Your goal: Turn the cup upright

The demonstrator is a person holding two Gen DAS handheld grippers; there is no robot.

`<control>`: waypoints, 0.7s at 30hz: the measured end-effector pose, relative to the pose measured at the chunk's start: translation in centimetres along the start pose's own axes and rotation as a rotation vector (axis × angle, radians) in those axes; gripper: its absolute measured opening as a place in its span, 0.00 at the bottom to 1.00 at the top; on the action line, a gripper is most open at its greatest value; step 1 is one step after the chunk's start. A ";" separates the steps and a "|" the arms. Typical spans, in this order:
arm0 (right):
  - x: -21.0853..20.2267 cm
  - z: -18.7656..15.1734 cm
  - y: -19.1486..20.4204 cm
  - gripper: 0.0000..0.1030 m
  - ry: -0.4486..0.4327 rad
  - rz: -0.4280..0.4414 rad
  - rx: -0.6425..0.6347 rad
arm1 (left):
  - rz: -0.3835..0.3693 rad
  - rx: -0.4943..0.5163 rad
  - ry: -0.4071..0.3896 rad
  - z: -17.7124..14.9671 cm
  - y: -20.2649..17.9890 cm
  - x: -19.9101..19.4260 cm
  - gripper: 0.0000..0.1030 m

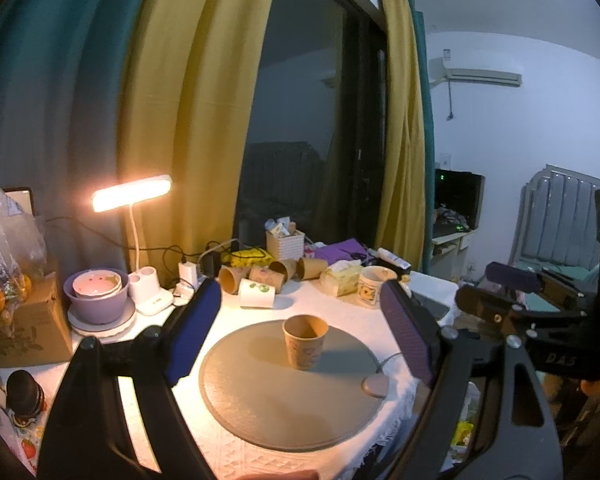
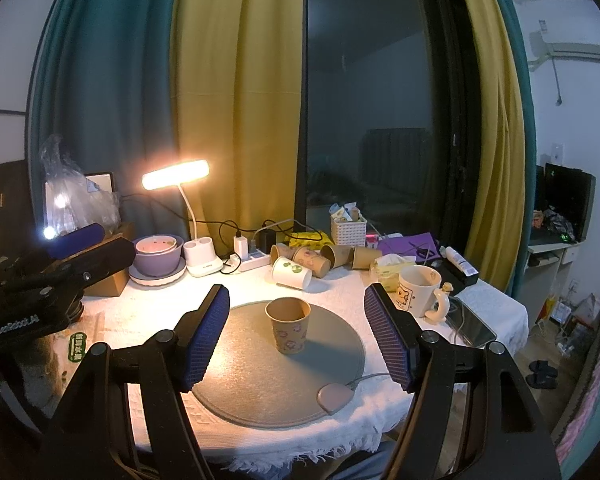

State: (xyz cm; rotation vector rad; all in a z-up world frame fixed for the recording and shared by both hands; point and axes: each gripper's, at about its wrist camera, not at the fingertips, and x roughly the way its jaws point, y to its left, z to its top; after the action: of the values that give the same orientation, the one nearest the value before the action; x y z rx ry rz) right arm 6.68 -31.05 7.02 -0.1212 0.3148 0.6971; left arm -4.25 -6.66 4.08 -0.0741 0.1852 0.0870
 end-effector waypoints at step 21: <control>0.1 -0.1 -0.2 0.71 0.003 0.011 0.011 | -0.007 -0.001 -0.002 0.0 -0.6 -0.2 0.80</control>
State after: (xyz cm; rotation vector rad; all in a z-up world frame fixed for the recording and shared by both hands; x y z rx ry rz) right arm 6.86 -31.22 6.90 -0.1099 0.3220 0.7061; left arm -4.40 -7.29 4.21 -0.0758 0.1827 0.0806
